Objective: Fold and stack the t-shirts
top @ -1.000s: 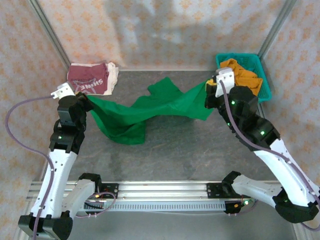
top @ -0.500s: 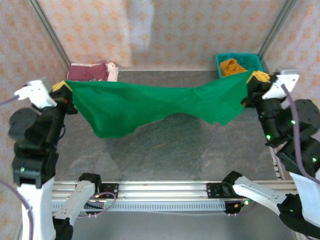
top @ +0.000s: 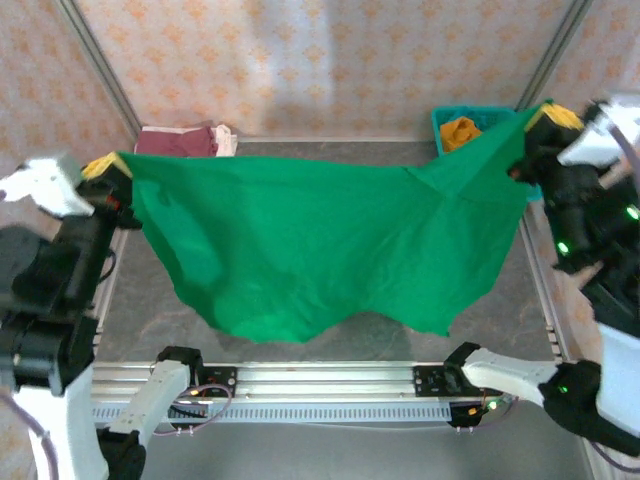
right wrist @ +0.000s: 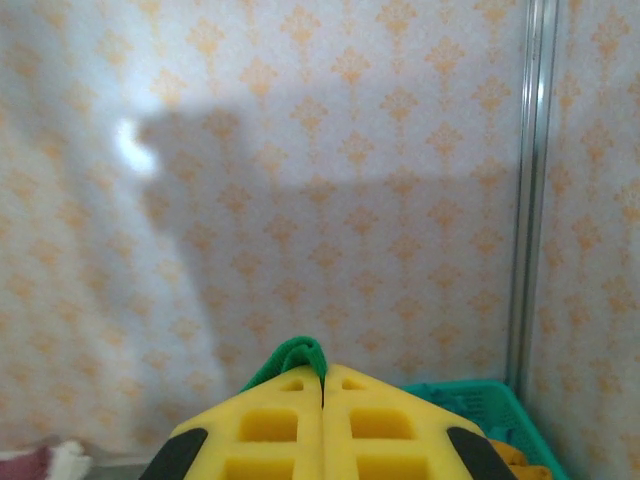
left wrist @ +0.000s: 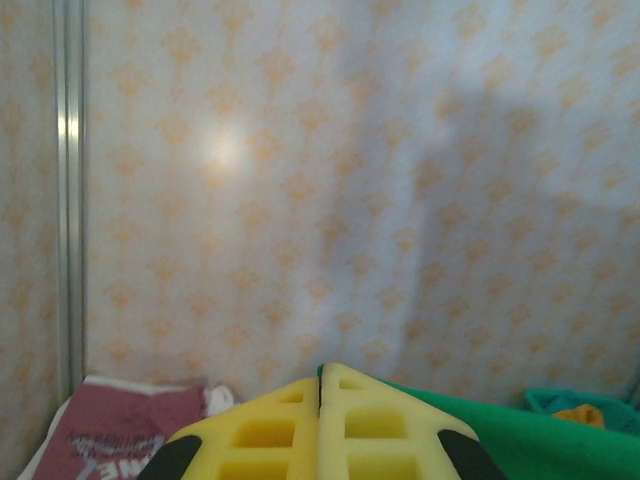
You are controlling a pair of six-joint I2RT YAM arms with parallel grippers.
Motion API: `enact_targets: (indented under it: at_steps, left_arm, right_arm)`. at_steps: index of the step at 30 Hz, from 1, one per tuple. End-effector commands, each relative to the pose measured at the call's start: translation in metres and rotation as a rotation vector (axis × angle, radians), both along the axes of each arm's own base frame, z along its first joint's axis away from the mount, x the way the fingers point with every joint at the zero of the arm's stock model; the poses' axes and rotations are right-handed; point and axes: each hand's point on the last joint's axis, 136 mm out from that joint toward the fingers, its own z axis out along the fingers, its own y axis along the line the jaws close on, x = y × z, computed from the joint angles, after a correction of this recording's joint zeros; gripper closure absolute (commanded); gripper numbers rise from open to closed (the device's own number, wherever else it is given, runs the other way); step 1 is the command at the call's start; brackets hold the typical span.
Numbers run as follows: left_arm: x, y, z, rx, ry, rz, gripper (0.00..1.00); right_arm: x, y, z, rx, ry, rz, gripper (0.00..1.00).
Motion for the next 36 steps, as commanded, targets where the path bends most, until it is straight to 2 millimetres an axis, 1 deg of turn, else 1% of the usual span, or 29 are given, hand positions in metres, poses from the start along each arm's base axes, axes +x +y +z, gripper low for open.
enact_targets:
  at_steps: [1,2,3,5,7,8,10,12,13,14,15,16,17,18,19,21,22,23,24,25,26,27,29,31,32,33,34,35,36]
  left_arm:
    - [0.083,0.017,-0.022,0.022,0.074,0.102,1.0]
    - [0.101,0.019,-0.03,0.026,0.097,0.117,1.0]
    - [0.122,0.021,-0.041,0.034,0.122,0.128,1.0]
    - [0.16,0.022,-0.069,0.051,0.177,0.138,1.0]
    - [0.2,0.025,-0.111,0.065,0.246,0.16,1.0]
    - [0.216,0.029,-0.13,0.068,0.272,0.178,1.0]
    - [0.254,0.033,-0.181,0.079,0.352,0.188,1.0]
    - [0.287,0.038,-0.228,0.098,0.426,0.21,1.0]
    - [0.304,0.043,-0.253,0.107,0.461,0.231,1.0]
    - [0.318,0.049,-0.271,0.113,0.491,0.256,1.0]
    - [0.334,0.056,-0.288,0.12,0.519,0.282,0.89]
    - [0.35,0.063,-0.298,0.12,0.532,0.302,0.71]
    - [0.362,0.067,-0.309,0.123,0.552,0.314,0.68]
    - [0.373,0.071,-0.307,0.129,0.545,0.332,0.65]
    - [0.38,0.072,-0.296,0.132,0.523,0.339,0.59]
    - [0.383,0.068,-0.271,0.128,0.486,0.322,0.46]
    - [0.38,0.068,-0.26,0.123,0.477,0.333,0.45]
    - [0.372,0.067,-0.251,0.116,0.473,0.342,0.45]
    - [0.365,0.065,-0.246,0.105,0.475,0.345,0.45]
    - [0.351,0.06,-0.238,0.085,0.471,0.334,0.45]
    - [0.342,0.053,-0.244,0.073,0.483,0.316,0.45]
    - [0.331,0.044,-0.252,0.063,0.497,0.294,0.45]
    - [0.311,0.025,-0.275,0.04,0.544,0.234,0.45]
    - [0.289,0.009,-0.306,0.005,0.612,0.19,0.47]
    - [0.281,0.003,-0.321,-0.012,0.643,0.163,0.47]
    - [0.272,-0.001,-0.337,-0.028,0.68,0.142,0.48]
    - [0.265,-0.004,-0.352,-0.036,0.719,0.133,0.52]
    - [0.26,-0.004,-0.363,-0.036,0.749,0.128,0.55]
    - [0.256,-0.005,-0.374,-0.036,0.779,0.127,0.61]
  right_arm:
    - [0.085,0.023,-0.016,-0.086,0.101,-0.065,1.0]
    - [0.11,0.025,-0.024,-0.073,0.131,-0.064,1.0]
    - [0.143,0.027,-0.037,-0.07,0.17,-0.075,1.0]
    - [0.191,0.034,-0.064,-0.076,0.229,-0.077,1.0]
    - [0.244,0.049,-0.101,-0.075,0.279,-0.058,1.0]
    - [0.265,0.054,-0.117,-0.077,0.295,-0.054,1.0]
    - [0.317,0.066,-0.163,-0.087,0.352,-0.056,1.0]
    - [0.359,0.074,-0.204,-0.081,0.391,-0.054,1.0]
    - [0.381,0.081,-0.227,-0.069,0.405,-0.031,0.95]
    - [0.399,0.084,-0.246,-0.053,0.408,-0.015,0.79]
    - [0.418,0.091,-0.262,-0.031,0.392,0.013,0.54]
    - [0.435,0.091,-0.272,0.001,0.358,0.016,0.22]
    - [0.444,0.092,-0.273,0.024,0.323,0.031,0.2]
    - [0.449,0.09,-0.265,0.052,0.282,0.04,0.22]
    - [0.448,0.086,-0.253,0.065,0.253,0.043,0.22]
    - [0.436,0.077,-0.229,0.057,0.233,0.03,0.21]
    - [0.427,0.073,-0.219,0.04,0.24,0.02,0.2]
    - [0.417,0.072,-0.215,0.023,0.266,0.025,0.2]
    - [0.408,0.072,-0.215,0.02,0.301,0.036,0.19]
    - [0.399,0.072,-0.222,0.029,0.351,0.045,0.2]
    - [0.389,0.071,-0.228,0.039,0.398,0.049,0.22]
    - [0.377,0.071,-0.24,0.056,0.459,0.057,0.23]
    - [0.353,0.073,-0.256,0.098,0.532,0.068,0.28]
    - [0.327,0.081,-0.293,0.145,0.595,0.1,0.32]
    - [0.314,0.085,-0.301,0.168,0.606,0.115,0.37]
    - [0.302,0.089,-0.323,0.187,0.644,0.122,0.45]
    - [0.291,0.095,-0.342,0.194,0.687,0.139,0.54]
    - [0.284,0.098,-0.359,0.195,0.729,0.141,0.62]
    - [0.278,0.099,-0.378,0.197,0.779,0.128,0.72]
